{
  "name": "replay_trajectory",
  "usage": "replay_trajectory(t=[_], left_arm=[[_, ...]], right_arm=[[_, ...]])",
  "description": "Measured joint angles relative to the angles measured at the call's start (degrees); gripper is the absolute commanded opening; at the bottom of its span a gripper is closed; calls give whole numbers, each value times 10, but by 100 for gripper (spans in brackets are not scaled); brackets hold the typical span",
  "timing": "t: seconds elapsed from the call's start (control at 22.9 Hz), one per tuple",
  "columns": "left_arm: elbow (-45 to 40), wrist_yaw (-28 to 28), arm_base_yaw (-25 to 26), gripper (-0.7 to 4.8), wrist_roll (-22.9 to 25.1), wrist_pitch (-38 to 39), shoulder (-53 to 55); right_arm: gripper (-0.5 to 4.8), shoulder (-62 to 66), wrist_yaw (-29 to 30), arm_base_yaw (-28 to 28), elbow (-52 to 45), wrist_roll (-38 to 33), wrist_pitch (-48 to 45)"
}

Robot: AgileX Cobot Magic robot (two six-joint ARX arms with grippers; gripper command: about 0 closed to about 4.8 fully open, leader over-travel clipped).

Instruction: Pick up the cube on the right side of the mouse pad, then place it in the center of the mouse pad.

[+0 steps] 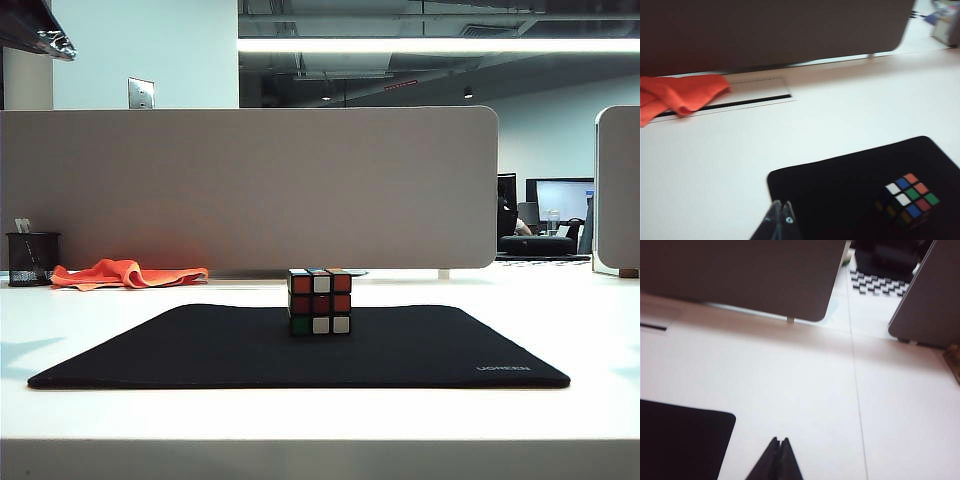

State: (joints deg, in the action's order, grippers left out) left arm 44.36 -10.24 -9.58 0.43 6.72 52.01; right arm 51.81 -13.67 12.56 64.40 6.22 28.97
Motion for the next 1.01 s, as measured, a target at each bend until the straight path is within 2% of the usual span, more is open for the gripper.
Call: replay_trajectory(t=[0.09, 0.22, 0.31, 0.35, 0.52, 0.7, 0.79, 1.01], left_arm=[[-13, 22, -5, -5, 0, -1, -20], [-38, 34, -12, -6, 0, -2, -51], [-53, 36, -16, -6, 0, -3, -71], [-70, 37, -19, -6, 0, -3, -93], [-120, 44, -35, -6, 0, -5, -153], [-177, 65, -50, -6, 0, -6, -217], [-234, 92, -58, -6, -14, -20, -284], [-281, 134, -60, -6, -26, -22, -364]], right_arm=[[-1, -86, 9, 0, -111, 1, -95], [0, -170, 9, 0, -209, 1, -151], [0, -207, 9, 0, -252, 1, -137], [0, -234, 16, 0, -281, -5, -102], [-1, -293, 20, 0, -325, -46, -69], [0, -353, 19, 1, -373, -63, -114], [0, -407, 19, 1, -415, -64, -156], [-1, -456, 6, 1, -457, -66, -159]])
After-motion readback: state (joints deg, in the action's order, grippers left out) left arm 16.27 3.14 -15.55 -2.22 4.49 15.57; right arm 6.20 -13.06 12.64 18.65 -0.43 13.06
